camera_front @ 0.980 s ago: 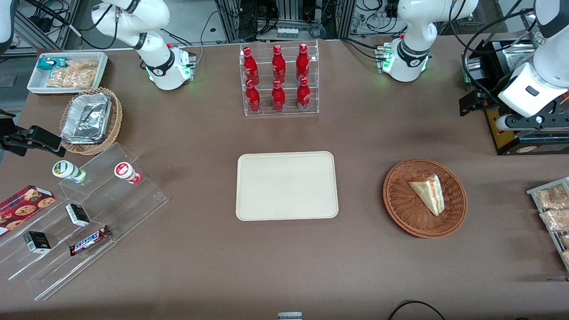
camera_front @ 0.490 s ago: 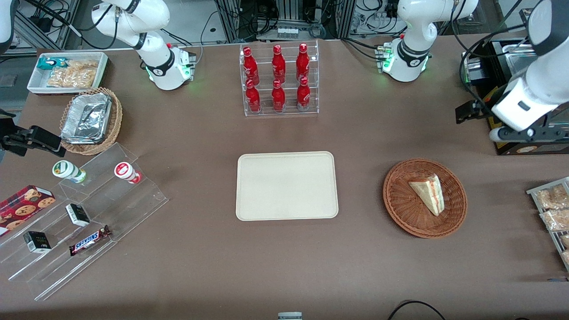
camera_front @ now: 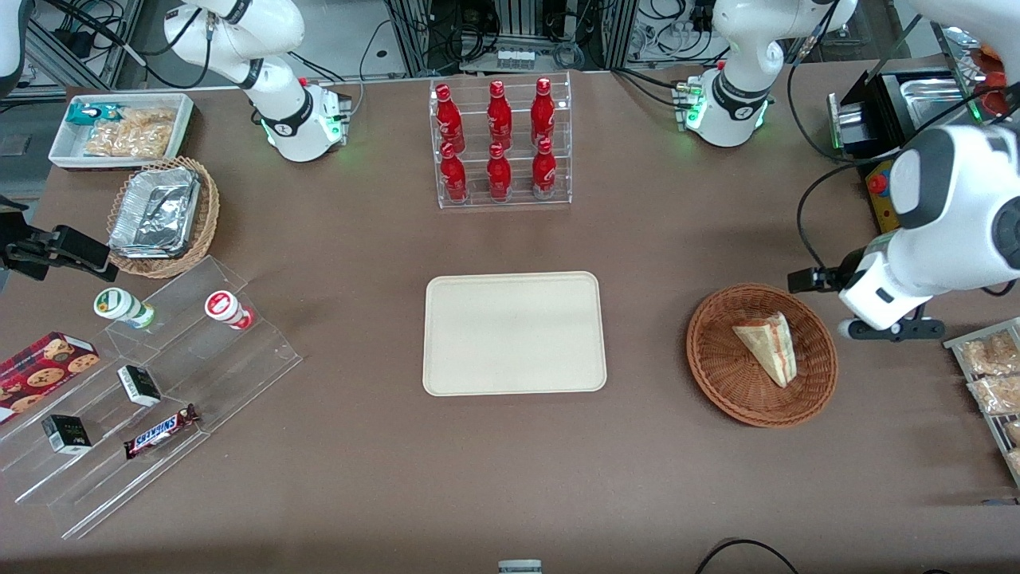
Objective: Place sandwich from basket to tray
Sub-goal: 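Lower the left gripper over the sandwich in the wicker basket and grasp it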
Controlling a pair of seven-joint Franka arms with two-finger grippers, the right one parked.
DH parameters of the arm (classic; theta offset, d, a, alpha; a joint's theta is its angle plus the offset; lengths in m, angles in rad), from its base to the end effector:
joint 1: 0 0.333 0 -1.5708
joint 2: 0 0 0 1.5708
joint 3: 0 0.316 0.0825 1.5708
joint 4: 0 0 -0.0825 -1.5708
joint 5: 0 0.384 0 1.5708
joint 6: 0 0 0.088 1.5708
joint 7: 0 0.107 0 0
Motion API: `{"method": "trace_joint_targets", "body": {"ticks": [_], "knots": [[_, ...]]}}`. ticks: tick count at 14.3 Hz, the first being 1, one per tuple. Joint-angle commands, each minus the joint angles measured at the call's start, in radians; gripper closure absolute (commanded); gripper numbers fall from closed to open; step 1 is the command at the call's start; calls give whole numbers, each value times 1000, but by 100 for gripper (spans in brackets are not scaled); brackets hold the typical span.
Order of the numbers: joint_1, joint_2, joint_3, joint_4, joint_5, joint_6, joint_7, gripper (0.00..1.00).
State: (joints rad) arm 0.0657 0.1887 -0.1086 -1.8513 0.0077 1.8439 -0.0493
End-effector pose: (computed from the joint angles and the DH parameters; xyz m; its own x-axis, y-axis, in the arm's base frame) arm 0.5851 -0.0219 0.4064 0.9810 0.0031 -0.1941 0.0039 -1.0000 0.0039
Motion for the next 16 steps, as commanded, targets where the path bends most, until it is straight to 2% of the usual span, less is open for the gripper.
{"method": "trace_joint_targets", "body": {"ticks": [1, 4, 9, 11, 14, 15, 16], "knots": [[8, -29, 3, -149, 12, 186, -12, 0], [8, 8, 3, -241, 12, 391, -168, 0], [5, 63, 3, -327, 11, 628, -406, 0], [2, 96, 3, -341, 11, 695, -504, 0], [2, 126, 1, -342, 11, 704, -570, 0], [2, 130, 1, -342, 9, 704, -573, 8], [2, 130, 1, -342, 8, 700, -587, 30]]}}
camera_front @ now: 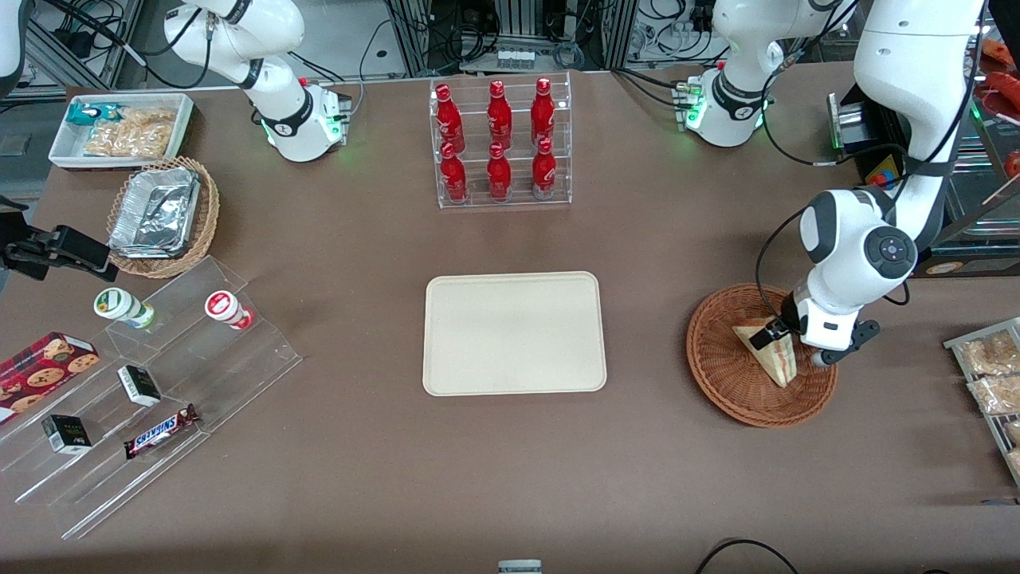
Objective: Place sandwich from basket to tray
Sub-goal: 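Lift the sandwich with the left gripper and carry it over the cream tray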
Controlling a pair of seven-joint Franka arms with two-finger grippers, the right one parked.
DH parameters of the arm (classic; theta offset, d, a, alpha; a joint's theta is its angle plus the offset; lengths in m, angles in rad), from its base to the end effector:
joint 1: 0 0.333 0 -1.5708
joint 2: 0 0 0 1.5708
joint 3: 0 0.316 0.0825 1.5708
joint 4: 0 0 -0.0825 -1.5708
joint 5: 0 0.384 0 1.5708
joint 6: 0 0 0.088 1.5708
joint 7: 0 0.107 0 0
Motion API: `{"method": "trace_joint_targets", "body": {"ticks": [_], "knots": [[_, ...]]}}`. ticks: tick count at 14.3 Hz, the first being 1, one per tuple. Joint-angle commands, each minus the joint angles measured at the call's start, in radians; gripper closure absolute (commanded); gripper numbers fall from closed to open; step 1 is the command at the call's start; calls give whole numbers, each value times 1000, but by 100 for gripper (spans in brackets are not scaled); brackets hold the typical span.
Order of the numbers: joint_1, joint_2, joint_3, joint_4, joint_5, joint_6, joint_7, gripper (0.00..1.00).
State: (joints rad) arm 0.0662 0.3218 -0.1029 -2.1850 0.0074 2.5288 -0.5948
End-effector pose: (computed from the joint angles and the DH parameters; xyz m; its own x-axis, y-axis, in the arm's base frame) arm 0.5625 -0.0207 0.2423 0.8484 0.5293 0.0039 0.5288 -0.8479 0.0366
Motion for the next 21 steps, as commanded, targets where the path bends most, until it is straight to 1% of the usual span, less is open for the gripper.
{"method": "trace_joint_targets", "body": {"ticks": [1, 2, 3, 4, 5, 6, 7, 8, 9, 10, 11, 12, 15, 18, 20, 21], "knots": [[0, -3, -4, -6, 8, 13, -63, 59], [0, -6, -4, -2, 8, 10, -62, 82], [0, -10, -4, 5, 9, 7, -53, 90], [-3, -16, -4, 11, 13, -1, -45, 93], [-3, -27, -4, 28, 13, -55, -4, 94], [-5, -49, -6, 62, 11, -155, 54, 94], [-6, -67, -12, 114, 11, -294, 122, 96], [-9, -72, -23, 176, 13, -420, 153, 96], [-35, -69, -32, 216, 25, -496, 153, 96], [-77, -66, -34, 235, 73, -527, 162, 95], [-101, -64, -35, 246, 116, -532, 174, 95], [-132, -60, -40, 261, 131, -535, 176, 94], [-273, 9, -43, 344, 122, -535, 152, 93], [-400, 120, -44, 459, 111, -535, -41, 94], [-462, 187, -44, 534, 106, -529, -97, 94], [-494, 213, -44, 566, 91, -525, -137, 94]]}}
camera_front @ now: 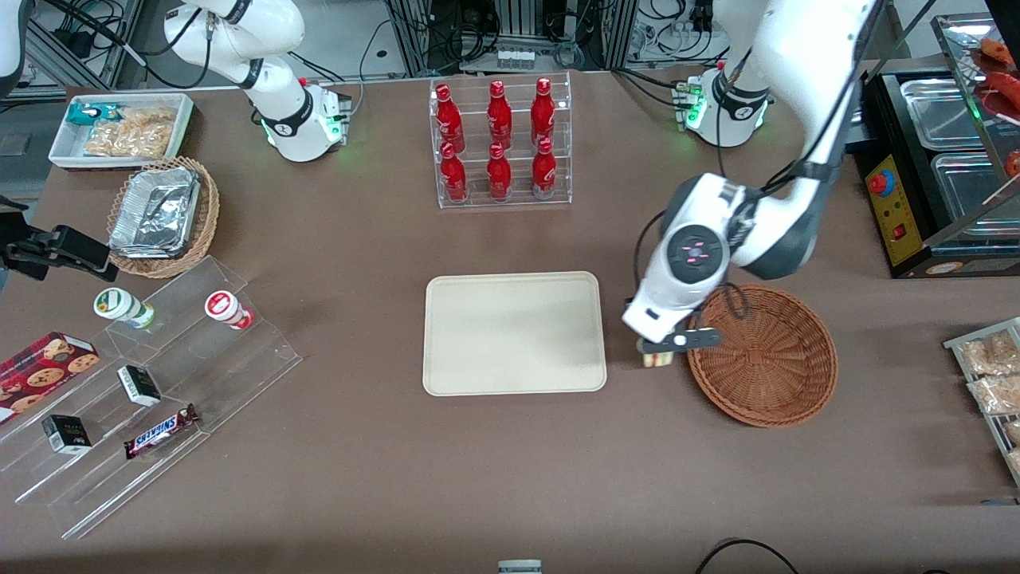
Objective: Place sandwich from basket to tray
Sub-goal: 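Lift the sandwich with the left gripper and carry it over the cream tray, then lower the sandwich onto the tray center and open the left gripper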
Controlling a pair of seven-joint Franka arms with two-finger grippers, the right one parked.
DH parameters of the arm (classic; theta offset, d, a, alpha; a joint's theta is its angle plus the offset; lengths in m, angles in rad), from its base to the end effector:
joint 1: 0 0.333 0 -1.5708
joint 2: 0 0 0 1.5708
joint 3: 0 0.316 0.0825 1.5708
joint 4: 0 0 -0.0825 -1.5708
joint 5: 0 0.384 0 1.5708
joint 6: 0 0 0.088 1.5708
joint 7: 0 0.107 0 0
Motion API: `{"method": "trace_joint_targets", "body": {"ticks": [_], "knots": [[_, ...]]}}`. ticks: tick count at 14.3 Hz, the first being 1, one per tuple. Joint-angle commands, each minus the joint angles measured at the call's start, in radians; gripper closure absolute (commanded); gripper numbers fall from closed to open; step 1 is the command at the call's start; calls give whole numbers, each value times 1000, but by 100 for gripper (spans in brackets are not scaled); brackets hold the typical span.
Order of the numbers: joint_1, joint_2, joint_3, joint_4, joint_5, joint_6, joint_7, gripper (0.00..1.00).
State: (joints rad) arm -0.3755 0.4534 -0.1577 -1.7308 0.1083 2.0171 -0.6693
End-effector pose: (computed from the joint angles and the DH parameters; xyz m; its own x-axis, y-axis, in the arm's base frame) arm 0.5615 -0.3141 0.3102 0.9888 0.0974 -0.1130 0.0843 -0.9898 -0.1150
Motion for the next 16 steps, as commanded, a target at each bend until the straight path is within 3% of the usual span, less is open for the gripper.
{"method": "trace_joint_targets", "body": {"ticks": [1, 5, 9, 13, 14, 15, 16], "knots": [[-83, 114, 10, 150, -15, -12, -96, 94], [-174, 238, 9, 312, -29, 12, -211, 94], [-247, 307, 9, 329, -27, 155, -268, 94], [-278, 358, 9, 356, -27, 161, -289, 92], [-276, 364, 9, 359, -29, 175, -289, 81], [-270, 364, 9, 359, -30, 186, -279, 37], [-269, 358, 9, 358, -33, 184, -279, 0]]}}
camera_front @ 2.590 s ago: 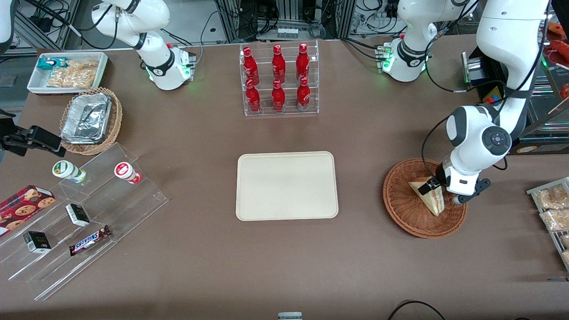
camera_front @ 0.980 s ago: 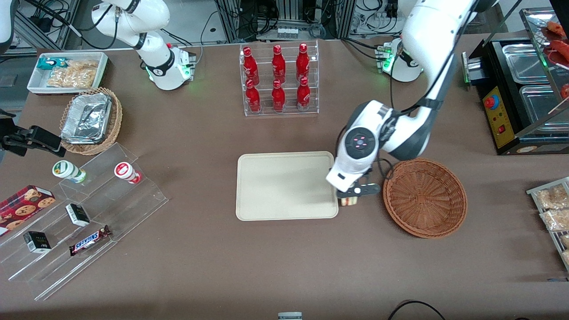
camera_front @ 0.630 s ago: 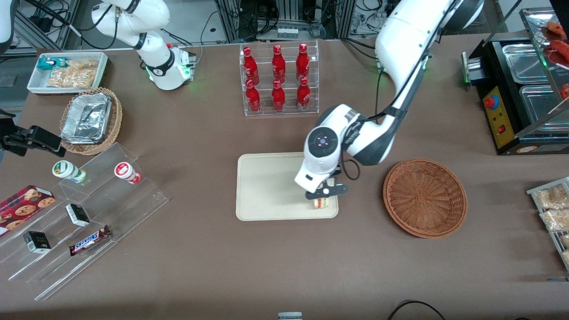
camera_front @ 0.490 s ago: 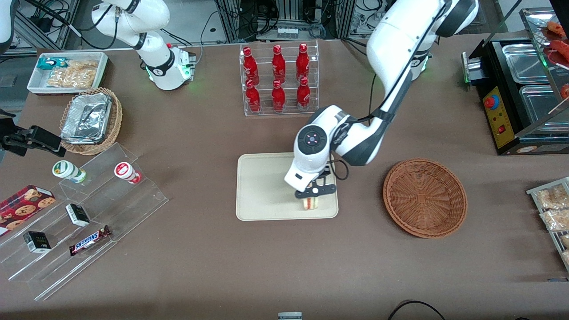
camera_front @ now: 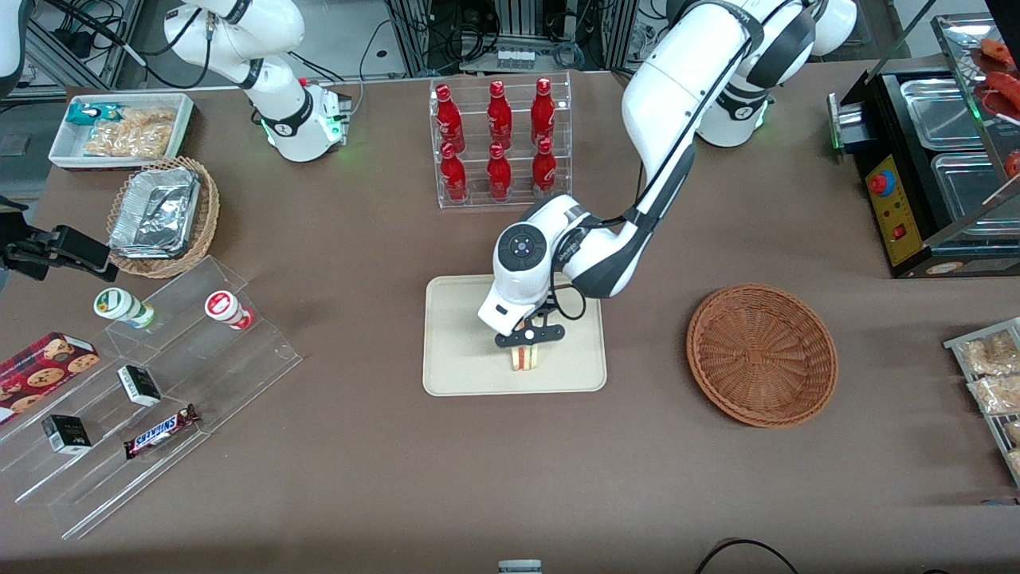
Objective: Place sandwich from basket to tray
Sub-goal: 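Lower the sandwich onto the tray center and open the left gripper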
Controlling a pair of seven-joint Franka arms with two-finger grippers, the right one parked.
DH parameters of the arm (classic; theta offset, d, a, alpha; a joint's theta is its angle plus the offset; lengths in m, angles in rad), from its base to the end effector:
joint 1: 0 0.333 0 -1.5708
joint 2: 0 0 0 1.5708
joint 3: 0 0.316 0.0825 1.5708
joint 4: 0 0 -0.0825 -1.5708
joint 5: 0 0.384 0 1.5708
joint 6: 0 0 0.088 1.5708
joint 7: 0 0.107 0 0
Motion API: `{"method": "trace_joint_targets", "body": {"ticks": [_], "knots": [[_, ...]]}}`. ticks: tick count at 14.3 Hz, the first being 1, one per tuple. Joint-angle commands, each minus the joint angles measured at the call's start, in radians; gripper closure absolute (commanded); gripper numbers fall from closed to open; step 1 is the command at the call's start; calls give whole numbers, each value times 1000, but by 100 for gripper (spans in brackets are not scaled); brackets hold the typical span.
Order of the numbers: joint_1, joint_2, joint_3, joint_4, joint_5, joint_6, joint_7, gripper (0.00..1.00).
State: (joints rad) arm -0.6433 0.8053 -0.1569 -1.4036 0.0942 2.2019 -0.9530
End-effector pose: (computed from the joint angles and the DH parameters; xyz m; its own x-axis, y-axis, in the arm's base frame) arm 0.5274 -0.5057 0.2273 0.9892 0.1441 -0.0280 0.1447 -0.9892 0.0240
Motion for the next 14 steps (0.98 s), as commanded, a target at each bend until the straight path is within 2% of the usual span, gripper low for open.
{"method": "trace_joint_targets", "body": {"ticks": [1, 4, 9, 14], "knots": [[-3, 2, 10, 32, -11, -8, 5, 0], [-9, -40, 11, 25, -8, -33, 3, 0], [14, -187, 20, 20, -4, -241, 6, 0], [82, -256, 56, 0, -16, -431, 6, 0]]}}
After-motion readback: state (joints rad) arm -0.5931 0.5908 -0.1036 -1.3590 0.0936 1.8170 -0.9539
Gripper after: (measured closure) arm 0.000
